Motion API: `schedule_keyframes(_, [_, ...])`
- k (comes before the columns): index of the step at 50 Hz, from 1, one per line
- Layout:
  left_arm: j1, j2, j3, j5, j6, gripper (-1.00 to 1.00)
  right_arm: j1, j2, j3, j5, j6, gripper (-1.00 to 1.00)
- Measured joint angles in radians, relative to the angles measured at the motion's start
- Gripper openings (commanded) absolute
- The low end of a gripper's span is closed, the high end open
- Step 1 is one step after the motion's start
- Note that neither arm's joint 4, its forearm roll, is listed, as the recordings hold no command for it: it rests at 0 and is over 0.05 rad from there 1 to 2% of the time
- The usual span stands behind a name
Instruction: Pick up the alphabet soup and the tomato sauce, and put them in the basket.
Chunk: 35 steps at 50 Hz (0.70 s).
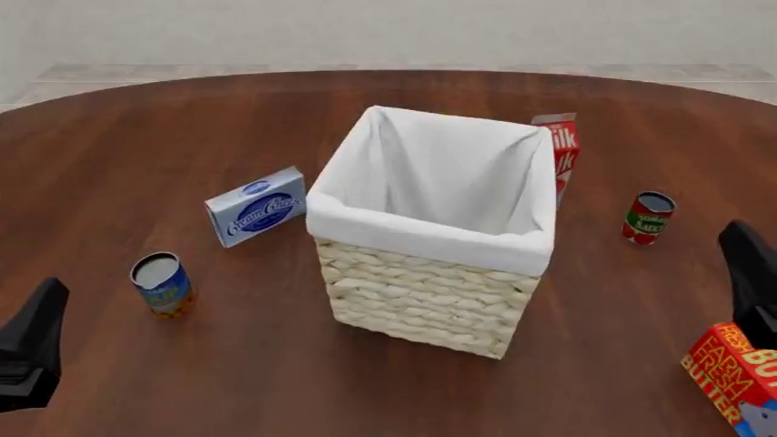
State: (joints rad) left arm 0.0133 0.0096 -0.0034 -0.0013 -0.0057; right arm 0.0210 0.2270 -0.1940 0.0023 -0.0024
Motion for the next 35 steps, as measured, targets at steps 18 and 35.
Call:
schedule_keyframes(18, [0.0,-0.004,0.001,0.007,0.0,1.0,-0.006,0.127,-0.192,0.11,-0.036,1.0])
schedule_keyframes(35, [0.002,0.003,0.001,0.007,0.002,1.0,-0.024,0.318,-0.373,0.191,-0.071,1.0])
